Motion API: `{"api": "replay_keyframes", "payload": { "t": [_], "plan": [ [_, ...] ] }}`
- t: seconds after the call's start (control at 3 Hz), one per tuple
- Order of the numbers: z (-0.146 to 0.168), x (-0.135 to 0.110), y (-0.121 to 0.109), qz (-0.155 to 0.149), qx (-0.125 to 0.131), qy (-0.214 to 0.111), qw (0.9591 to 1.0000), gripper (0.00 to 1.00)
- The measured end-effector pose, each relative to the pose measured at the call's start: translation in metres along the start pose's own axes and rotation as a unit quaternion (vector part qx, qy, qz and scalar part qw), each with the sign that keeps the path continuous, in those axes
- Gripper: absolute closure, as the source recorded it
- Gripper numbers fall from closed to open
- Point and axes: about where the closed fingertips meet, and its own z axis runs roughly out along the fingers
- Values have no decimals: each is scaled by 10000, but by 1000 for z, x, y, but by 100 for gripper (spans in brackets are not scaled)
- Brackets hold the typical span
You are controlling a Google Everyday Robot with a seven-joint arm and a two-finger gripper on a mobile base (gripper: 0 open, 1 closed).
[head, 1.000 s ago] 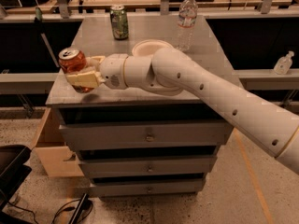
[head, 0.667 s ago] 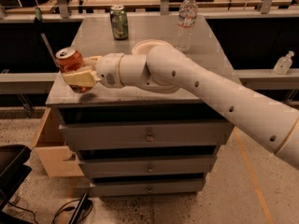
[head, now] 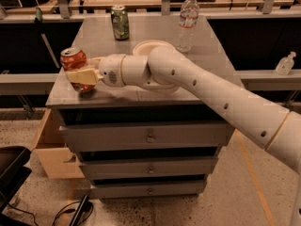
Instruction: Place coke can upright
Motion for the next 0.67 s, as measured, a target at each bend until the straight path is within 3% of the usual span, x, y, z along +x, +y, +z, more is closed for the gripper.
{"api": "replay_keyframes", "payload": {
  "t": [0.67],
  "plan": [
    [-7,18,-13,26,47,-492,9988,100]
  ]
}}
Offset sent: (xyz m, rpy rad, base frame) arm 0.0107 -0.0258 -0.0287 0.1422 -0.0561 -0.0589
